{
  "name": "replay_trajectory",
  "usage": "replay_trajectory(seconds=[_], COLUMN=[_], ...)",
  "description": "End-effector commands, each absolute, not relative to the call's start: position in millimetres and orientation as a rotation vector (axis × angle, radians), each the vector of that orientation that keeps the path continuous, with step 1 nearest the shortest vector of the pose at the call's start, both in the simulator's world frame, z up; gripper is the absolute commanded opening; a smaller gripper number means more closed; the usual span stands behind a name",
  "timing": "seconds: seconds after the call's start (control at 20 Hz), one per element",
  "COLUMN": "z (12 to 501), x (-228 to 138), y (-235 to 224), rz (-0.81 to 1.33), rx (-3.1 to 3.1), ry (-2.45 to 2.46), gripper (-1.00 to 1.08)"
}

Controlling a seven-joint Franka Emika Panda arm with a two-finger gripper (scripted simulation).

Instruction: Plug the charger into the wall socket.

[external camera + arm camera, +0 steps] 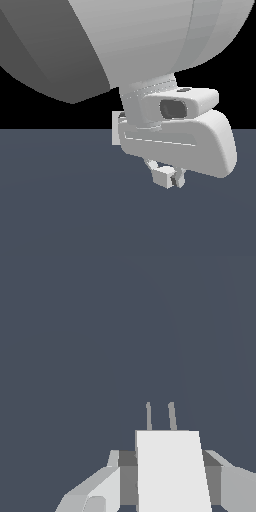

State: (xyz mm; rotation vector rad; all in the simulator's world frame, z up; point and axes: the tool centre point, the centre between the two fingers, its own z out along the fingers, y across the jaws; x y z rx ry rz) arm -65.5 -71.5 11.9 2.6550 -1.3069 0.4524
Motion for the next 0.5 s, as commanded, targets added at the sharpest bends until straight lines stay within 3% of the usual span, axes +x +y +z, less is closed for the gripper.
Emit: replay_trajectory(seconds=[0.0,0.45], z=[11.9,18.9], x=[-65.5,-58.3], y=[-71.8,-71.5], rz=[0.453,0.466], rx=[2.655,2.716], ry=[-1.306,-1.199], gripper=[-1.0,-1.0])
